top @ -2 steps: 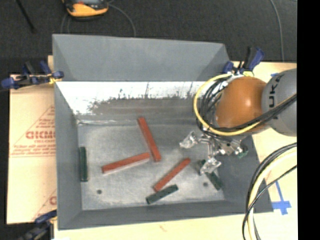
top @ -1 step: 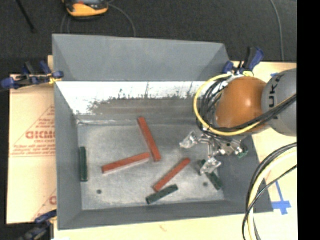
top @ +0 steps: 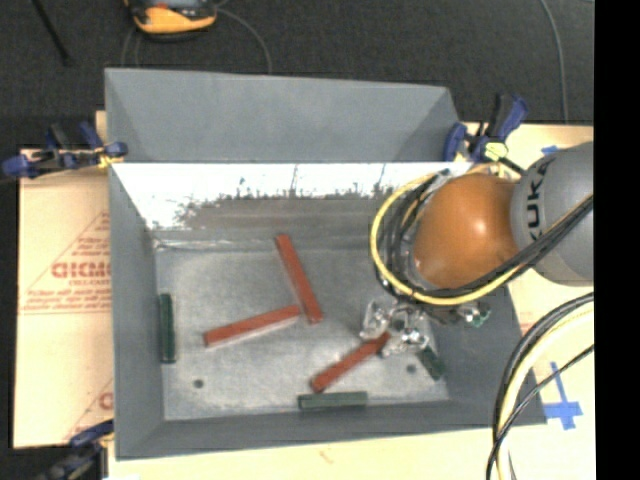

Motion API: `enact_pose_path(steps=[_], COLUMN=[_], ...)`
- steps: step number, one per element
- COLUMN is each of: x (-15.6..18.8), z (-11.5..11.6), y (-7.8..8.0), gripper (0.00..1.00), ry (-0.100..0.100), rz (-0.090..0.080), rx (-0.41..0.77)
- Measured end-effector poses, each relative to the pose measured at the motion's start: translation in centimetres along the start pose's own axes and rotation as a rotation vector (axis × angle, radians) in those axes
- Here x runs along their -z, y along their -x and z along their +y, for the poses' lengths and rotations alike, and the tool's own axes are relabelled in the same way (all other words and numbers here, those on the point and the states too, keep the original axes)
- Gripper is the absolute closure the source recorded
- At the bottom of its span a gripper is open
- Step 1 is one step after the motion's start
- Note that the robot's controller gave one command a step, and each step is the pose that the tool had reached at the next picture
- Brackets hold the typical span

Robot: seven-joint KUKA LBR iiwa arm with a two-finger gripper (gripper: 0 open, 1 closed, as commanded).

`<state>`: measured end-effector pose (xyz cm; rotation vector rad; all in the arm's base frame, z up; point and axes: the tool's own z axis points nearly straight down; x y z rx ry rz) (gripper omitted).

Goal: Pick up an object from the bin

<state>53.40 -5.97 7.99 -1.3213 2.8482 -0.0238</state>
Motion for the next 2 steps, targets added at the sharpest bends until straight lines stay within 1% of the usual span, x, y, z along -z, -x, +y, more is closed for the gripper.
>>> enact_pose_path(steps=[1,2], x=[0.0,17.7], z=[0.0,2.1], y=[0.0,-1.1], gripper=[1.0,1.0], ry=[0.0,0.005], rz=[0.0,-0.011], rx=[0.001,0.183])
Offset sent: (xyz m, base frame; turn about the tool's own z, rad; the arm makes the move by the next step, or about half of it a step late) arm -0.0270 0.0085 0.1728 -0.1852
